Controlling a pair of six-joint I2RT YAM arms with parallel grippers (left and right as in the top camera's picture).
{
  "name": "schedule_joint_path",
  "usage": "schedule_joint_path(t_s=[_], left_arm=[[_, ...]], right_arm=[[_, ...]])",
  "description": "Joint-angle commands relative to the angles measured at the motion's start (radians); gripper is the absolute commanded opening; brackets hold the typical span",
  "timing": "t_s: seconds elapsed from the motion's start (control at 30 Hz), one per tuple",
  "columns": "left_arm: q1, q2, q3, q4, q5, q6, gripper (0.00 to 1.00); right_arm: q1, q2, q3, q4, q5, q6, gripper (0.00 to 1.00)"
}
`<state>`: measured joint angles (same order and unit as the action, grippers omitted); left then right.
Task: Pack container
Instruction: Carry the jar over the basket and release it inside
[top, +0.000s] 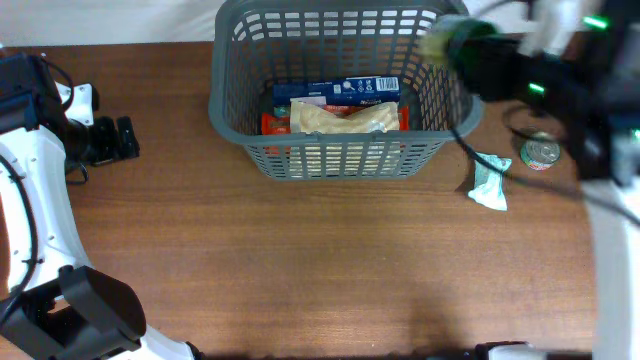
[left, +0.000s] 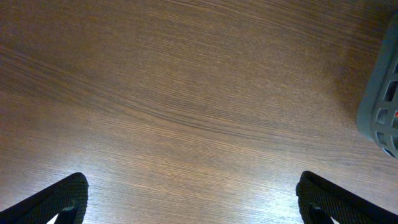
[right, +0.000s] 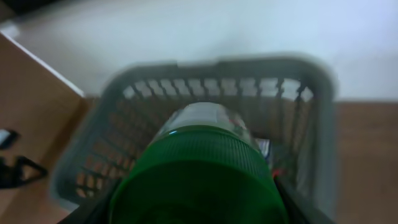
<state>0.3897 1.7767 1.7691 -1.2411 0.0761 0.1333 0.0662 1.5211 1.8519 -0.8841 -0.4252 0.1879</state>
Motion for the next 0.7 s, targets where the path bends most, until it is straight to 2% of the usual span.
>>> schedule_joint_path(t_s=[0.0, 0.37, 0.67], left_arm=[[0.004, -0.018, -0.005, -0.001, 0.014, -0.009, 0.99], [0.004, -0.018, -0.005, -0.001, 0.014, -0.009, 0.99], [0.004, -0.018, -0.005, -0.001, 0.014, -0.009, 0.99]], right_arm=[[0.074, 0.087, 0.003, 0.013, 0.056, 0.004, 0.35], [0.199, 0.304, 0.003, -0.088, 0.354, 0.005, 0.36], [0.209, 0.446, 0.001, -0.164, 0.353, 0.005, 0.36]])
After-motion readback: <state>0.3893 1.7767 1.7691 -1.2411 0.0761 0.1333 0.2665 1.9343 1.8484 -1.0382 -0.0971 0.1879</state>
